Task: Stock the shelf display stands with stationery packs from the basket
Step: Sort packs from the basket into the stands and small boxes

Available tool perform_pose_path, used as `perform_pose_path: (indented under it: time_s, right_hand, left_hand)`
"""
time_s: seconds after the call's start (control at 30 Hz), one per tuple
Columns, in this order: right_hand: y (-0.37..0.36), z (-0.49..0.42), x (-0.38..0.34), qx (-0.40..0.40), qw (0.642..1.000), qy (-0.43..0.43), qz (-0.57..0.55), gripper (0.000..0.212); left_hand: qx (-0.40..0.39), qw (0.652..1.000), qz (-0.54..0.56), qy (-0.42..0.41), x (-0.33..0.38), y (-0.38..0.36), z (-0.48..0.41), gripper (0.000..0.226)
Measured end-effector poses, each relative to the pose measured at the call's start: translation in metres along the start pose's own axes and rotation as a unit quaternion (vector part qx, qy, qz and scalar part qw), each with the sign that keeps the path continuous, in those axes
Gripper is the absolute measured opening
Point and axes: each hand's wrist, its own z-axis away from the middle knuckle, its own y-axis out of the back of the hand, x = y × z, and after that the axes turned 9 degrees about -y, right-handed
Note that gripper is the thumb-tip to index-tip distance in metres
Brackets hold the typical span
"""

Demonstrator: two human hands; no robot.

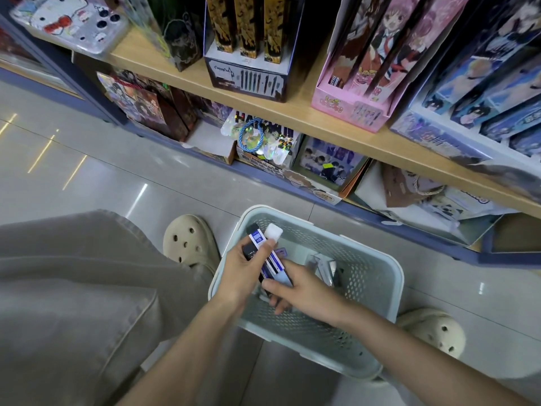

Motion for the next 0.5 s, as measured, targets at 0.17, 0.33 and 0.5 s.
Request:
perform_pose_path:
  time_s: [0.17, 0.33, 0.5]
  right_hand:
    - [0.03, -0.012, 0.016, 0.024, 0.998, -0.05, -0.01, 0.037]
    - [0.044, -0.047, 0.076, 0.171, 0.973, -0.086, 0.131, 0.022]
    - [0.025, -0.065, 0.117, 0.13, 0.942, -0.116, 0.286, 0.047]
  left_hand:
    - [0.051, 0.997, 0.046, -0.019, 0.003, 0.011, -0.004, 0.016]
    - [0.067, 0.997, 0.022, -0.004, 0.006, 0.023, -0.012, 0.017]
    - [0.068, 0.998, 0.002, 0.016, 0.006, 0.023, -0.012, 0.015]
